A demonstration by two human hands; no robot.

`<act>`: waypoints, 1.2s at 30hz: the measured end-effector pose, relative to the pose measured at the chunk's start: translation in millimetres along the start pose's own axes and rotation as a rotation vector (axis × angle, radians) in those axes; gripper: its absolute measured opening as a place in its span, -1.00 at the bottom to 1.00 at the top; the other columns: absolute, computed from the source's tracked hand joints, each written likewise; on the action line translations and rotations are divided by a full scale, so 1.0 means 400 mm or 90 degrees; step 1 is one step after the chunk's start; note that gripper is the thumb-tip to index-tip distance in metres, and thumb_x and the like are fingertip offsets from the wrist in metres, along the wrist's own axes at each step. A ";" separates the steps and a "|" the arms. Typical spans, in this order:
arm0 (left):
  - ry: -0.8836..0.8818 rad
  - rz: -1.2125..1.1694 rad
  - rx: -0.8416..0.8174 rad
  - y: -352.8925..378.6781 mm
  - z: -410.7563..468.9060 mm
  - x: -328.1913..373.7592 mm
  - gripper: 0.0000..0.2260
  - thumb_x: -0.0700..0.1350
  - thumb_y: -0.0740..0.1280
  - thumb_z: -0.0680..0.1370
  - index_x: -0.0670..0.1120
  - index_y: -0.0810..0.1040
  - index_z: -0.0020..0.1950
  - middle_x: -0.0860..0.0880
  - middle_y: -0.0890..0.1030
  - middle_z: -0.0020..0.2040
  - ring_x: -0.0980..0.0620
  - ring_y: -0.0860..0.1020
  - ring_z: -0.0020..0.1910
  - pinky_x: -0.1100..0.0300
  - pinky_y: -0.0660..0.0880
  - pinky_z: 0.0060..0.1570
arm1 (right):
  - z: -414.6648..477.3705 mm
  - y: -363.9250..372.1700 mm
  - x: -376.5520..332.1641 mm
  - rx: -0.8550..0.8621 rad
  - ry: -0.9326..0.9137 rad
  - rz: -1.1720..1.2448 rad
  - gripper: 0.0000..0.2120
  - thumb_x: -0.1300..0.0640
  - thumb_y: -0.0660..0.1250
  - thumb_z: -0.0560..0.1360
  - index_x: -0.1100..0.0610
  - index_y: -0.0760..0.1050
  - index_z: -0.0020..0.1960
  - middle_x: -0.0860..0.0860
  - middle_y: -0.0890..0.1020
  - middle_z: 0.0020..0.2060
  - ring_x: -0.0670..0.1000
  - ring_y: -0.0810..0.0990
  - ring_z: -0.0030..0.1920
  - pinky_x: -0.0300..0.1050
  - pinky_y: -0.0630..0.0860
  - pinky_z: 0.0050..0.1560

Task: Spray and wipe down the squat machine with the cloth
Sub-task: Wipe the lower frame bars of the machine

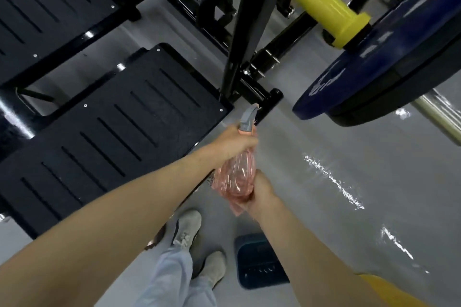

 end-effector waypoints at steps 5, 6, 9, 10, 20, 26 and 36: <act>-0.088 0.015 0.056 -0.036 0.116 0.063 -0.86 -0.30 0.29 0.36 -0.08 0.43 -0.20 -0.09 0.49 -0.29 -0.02 0.51 -0.35 0.27 0.40 -0.38 | 0.012 0.044 -0.062 0.045 -0.038 -0.026 -0.77 0.18 0.08 0.62 0.25 0.45 -0.08 0.23 0.60 -0.16 0.14 0.60 -0.31 -0.09 0.57 -0.48; -0.103 0.034 0.055 -0.041 0.141 0.078 -0.87 -0.29 0.29 0.34 -0.09 0.44 -0.20 -0.09 0.50 -0.29 -0.03 0.51 -0.34 0.23 0.41 -0.34 | 0.016 0.051 -0.070 0.055 -0.049 -0.047 -0.77 0.18 0.07 0.62 0.23 0.45 -0.08 0.22 0.63 -0.13 0.11 0.60 -0.33 -0.11 0.56 -0.45; -0.123 0.098 0.020 -0.057 0.203 0.125 -0.84 -0.23 0.31 0.34 -0.13 0.47 -0.09 -0.05 0.54 -0.30 0.02 0.52 -0.36 0.18 0.47 -0.26 | 0.019 0.061 -0.088 0.060 -0.083 -0.095 -0.82 0.19 0.11 0.62 0.16 0.43 -0.11 0.20 0.59 0.08 0.13 0.54 -0.02 0.06 0.55 -0.11; -0.123 0.111 0.010 -0.061 0.221 0.139 -0.86 -0.23 0.30 0.38 -0.14 0.49 -0.08 -0.04 0.55 -0.31 0.04 0.54 -0.38 0.20 0.49 -0.27 | 0.020 0.061 -0.093 0.057 -0.092 -0.103 -0.85 0.20 0.12 0.62 0.17 0.45 -0.05 0.19 0.58 0.12 0.16 0.52 0.06 0.09 0.55 -0.08; -0.180 0.287 -0.055 -0.030 0.261 0.141 -0.76 -0.25 0.28 0.35 -0.19 0.54 0.01 -0.10 0.60 -0.11 0.00 0.58 -0.15 0.12 0.57 -0.07 | 0.019 -0.005 -0.102 0.119 -0.052 -0.106 -0.61 0.11 0.08 0.66 0.16 0.38 -0.32 0.24 0.63 -0.01 0.24 0.59 -0.11 0.24 0.46 0.23; -0.097 0.403 -0.003 0.031 0.258 0.064 -0.90 -0.29 0.29 0.38 -0.16 0.43 -0.15 -0.06 0.46 -0.26 -0.02 0.52 -0.25 0.19 0.47 -0.28 | 0.026 -0.023 -0.095 0.126 -0.056 -0.106 -0.61 0.07 0.09 0.66 0.25 0.50 -0.21 0.23 0.59 0.07 0.10 0.51 -0.32 0.16 0.54 0.12; -0.169 0.390 -0.021 0.003 0.125 -0.132 -0.67 -0.20 0.33 0.36 -0.08 0.48 0.11 -0.06 0.57 -0.10 -0.03 0.59 -0.11 0.07 0.58 -0.04 | 0.039 -0.069 0.006 0.140 -0.071 -0.241 -0.79 0.25 0.19 0.59 0.34 0.51 0.14 0.20 0.49 0.10 0.25 0.56 0.12 -0.12 0.57 -0.54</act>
Point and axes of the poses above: each hand's wrist, its own z-axis towards the middle knuckle, its own y-axis out of the palm, x = y × z, the point moved 1 cm from there along z, towards the middle knuckle
